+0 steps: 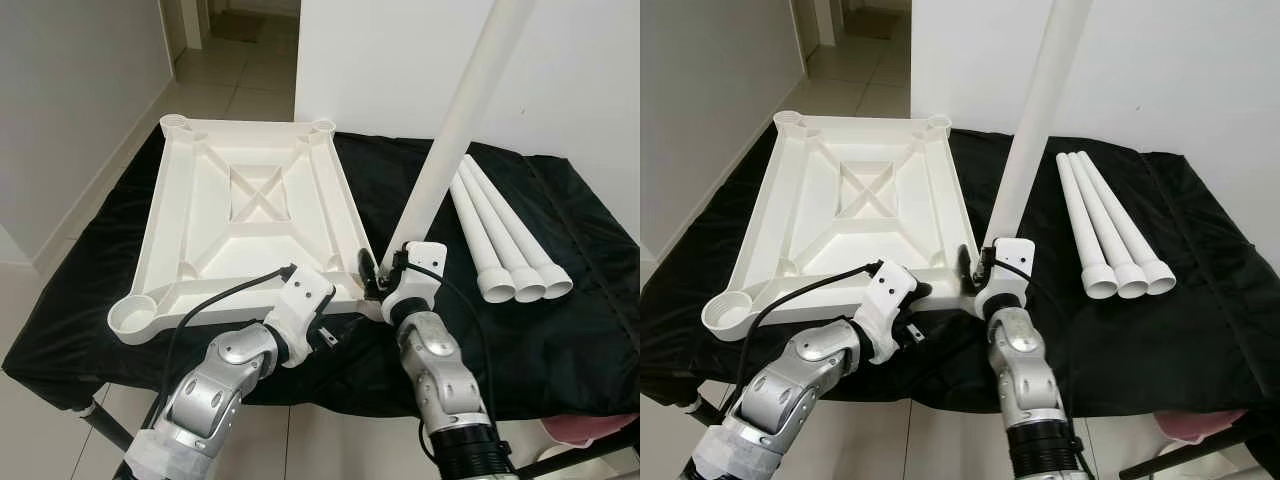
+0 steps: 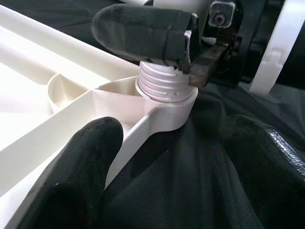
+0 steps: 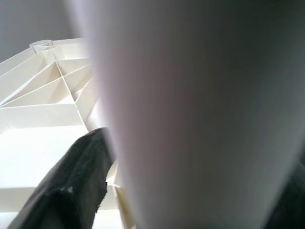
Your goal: Building children table
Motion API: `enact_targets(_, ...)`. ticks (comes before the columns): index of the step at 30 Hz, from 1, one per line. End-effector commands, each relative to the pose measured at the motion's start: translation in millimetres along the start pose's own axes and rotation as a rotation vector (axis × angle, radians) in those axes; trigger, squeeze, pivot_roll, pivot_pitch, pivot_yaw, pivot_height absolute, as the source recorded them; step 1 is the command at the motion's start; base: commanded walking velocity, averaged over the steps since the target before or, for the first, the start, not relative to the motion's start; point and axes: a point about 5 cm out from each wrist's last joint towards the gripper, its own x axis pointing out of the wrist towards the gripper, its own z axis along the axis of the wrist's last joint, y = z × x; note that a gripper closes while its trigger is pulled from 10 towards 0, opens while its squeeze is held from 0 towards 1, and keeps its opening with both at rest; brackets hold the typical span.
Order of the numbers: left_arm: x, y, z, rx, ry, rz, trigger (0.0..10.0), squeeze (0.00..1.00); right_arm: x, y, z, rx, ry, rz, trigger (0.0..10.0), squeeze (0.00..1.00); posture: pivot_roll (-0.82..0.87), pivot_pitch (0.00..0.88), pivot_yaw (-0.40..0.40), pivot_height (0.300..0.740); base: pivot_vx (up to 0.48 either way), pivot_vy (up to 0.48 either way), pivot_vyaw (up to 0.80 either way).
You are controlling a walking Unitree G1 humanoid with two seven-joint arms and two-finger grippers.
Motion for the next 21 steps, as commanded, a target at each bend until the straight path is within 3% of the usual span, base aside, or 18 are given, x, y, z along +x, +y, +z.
enact_targets(1,0.8,-1.6,-1.5,0.008,0.002,0.004,10.0,0.00,4.8,0.4,3.4,0.004,0.005,0.056,10.0,0.29,0.01,0.014,-0.077,0.740,0.000,0.000,0.00)
enact_targets(2,1.1,-1.8,-1.4,0.008,0.002,0.003,10.0,0.00,5.0,-0.6,5.1,0.004,0.002,0.083,10.0,0.00,0.01,0.012,-0.078,0.740,0.000,0.000,0.00)
enact_targets(9,1.3,-2.9,-1.4,0.008,0.002,-0.001,10.0,0.00,4.6,-7.6,7.9,-0.032,0.002,0.169,10.0,0.00,0.01,0.015,-0.076,0.740,0.000,0.000,0.00)
enact_targets(15,0.0,-2.5,-1.2,0.008,0.003,0.000,10.0,0.00,3.3,-18.5,7.2,-0.158,0.031,0.351,10.0,0.00,0.01,0.026,-0.066,0.740,0.000,0.000,0.00)
enact_targets(17,0.3,-3.1,0.8,-0.003,-0.007,-0.001,10.0,0.00,0.9,-19.4,3.9,-0.220,0.063,0.473,10.0,0.00,0.01,0.036,-0.063,0.740,0.000,0.000,0.00)
enact_targets(21,1.2,-4.0,-0.4,0.001,-0.001,0.003,10.0,0.00,1.1,-24.4,1.6,-0.243,0.096,0.538,10.0,0.00,0.01,0.041,-0.071,0.740,0.000,0.000,0.00)
